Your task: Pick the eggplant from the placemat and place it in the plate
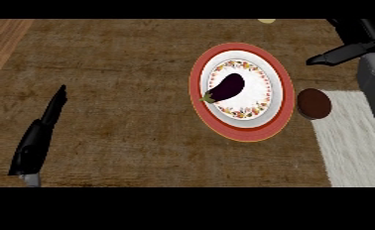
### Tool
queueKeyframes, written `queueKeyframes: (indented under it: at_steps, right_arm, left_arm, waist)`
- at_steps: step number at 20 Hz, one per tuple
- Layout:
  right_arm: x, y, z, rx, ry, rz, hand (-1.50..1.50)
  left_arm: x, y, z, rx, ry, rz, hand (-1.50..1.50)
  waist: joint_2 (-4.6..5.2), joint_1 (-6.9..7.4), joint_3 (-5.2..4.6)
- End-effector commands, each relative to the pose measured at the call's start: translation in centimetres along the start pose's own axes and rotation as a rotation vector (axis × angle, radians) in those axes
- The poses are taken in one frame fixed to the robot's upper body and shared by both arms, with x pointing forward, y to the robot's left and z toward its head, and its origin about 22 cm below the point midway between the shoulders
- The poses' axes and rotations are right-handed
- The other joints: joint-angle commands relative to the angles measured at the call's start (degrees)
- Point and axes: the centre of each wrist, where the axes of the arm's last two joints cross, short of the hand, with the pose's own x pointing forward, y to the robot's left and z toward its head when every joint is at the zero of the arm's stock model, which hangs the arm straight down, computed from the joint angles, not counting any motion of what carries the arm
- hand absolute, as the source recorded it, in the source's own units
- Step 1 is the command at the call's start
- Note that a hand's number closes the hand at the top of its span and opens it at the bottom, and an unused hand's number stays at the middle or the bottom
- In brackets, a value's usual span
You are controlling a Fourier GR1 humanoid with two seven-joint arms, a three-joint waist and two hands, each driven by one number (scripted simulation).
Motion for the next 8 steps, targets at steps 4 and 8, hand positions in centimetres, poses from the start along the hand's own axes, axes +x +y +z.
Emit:
queueKeyframes:
  at_steps: [4, 8]
  right_arm:
    - [1.7, -5.1, 3.1, 0.002, -0.030, 0.034, -1.50]
    - [1.0, -5.6, 4.1, -0.035, -0.031, 0.032, -1.50]
  left_arm:
    - [0.5, -0.6, -0.7, -0.018, -0.021, 0.003, 0.00]
    - [1.2, 0.4, -1.0, -0.018, -0.011, 0.013, 0.00]
  waist:
    - [0.57, 0.87, 0.10]
    - [0.85, 1.66, 0.22]
